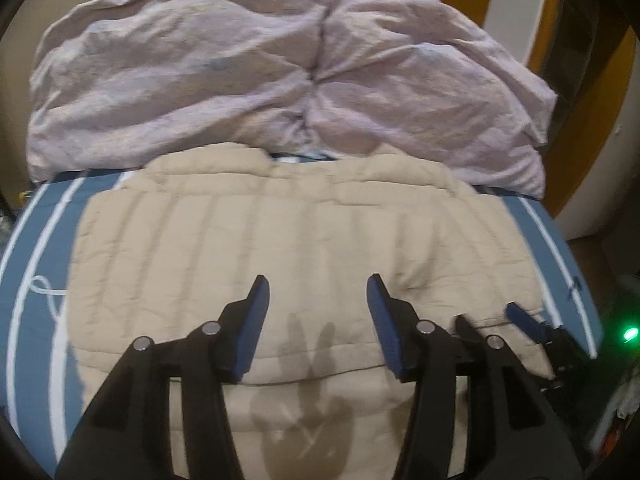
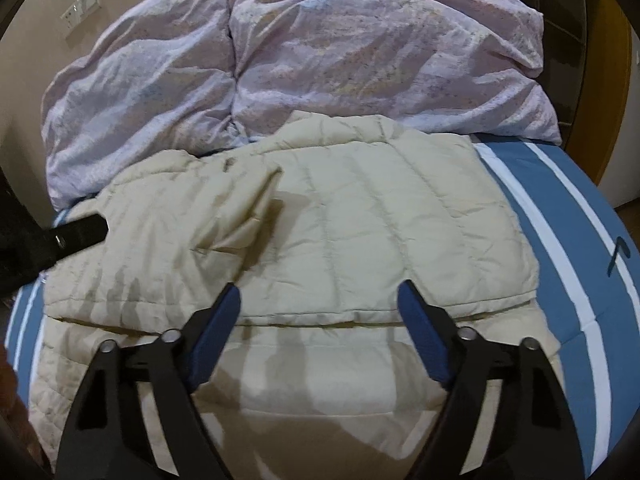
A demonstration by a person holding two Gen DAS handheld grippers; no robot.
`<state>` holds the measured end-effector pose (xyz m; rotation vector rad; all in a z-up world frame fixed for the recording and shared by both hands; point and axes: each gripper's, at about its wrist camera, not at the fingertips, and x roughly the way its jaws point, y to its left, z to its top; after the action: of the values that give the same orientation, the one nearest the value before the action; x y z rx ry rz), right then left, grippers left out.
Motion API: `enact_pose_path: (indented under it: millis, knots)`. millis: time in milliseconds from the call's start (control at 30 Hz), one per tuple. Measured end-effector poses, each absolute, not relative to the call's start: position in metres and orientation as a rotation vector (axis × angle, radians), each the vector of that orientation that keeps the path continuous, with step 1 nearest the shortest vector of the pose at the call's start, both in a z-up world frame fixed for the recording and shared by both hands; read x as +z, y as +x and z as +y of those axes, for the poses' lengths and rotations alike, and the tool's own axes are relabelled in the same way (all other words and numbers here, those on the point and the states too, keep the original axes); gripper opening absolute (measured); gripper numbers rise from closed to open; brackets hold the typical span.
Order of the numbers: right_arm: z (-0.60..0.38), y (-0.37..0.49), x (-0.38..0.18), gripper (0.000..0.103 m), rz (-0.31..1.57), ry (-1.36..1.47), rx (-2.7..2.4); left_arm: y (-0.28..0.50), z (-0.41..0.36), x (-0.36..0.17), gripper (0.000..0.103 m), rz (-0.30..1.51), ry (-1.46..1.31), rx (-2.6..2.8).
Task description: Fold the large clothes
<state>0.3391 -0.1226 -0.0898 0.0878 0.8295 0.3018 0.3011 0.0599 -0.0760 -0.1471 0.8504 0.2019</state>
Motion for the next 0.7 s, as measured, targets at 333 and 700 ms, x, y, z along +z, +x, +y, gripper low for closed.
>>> enact_pose_path:
  millis: [333,700]
  knots:
    - [-0.086,0.350,-0.080,0.067,0.838,0.109,0.368,0.287,0.102,-0.095,0.051,0.880,-0.113,0.323]
    - [-0.081,0.367,-0.118,0.066,0.927,0.044,0.255,0.292,0.112,-0.123,0.052,0.928,-0.099,0.334]
